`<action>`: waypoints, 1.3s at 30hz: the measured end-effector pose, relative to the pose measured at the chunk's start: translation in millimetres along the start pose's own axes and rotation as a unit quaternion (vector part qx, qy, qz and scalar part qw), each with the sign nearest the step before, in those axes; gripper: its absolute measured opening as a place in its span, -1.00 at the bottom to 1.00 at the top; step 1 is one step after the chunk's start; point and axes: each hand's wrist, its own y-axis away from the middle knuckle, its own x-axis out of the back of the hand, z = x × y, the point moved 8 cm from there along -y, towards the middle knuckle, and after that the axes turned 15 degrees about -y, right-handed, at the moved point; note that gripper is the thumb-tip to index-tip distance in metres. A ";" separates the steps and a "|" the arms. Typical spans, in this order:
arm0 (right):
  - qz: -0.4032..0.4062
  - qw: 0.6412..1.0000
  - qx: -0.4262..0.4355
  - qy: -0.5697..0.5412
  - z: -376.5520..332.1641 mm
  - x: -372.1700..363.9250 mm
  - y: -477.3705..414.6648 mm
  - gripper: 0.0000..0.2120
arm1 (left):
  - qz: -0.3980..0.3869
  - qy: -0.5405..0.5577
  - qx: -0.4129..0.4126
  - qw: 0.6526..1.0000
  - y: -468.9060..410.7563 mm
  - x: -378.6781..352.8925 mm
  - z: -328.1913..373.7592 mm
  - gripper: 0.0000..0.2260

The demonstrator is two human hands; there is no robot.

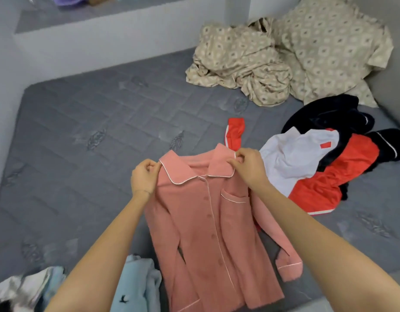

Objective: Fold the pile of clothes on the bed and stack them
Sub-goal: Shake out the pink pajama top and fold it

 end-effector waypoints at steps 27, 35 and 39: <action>-0.030 0.988 -0.132 0.073 255.4 -50.0 -22.9 -0.51 | -0.135 -0.242 -0.225 0.934 -7.4 -307.4 -3.4 -0.53; -0.079 0.961 -0.239 0.111 309.6 -10.5 27.9 -0.88 | -0.234 -0.218 -0.386 0.865 35.2 -402.1 115.2 -0.62; 0.005 0.978 -0.197 -0.068 301.0 22.1 14.8 -0.86 | -0.285 -0.237 -0.423 0.827 41.8 -434.7 138.2 -0.66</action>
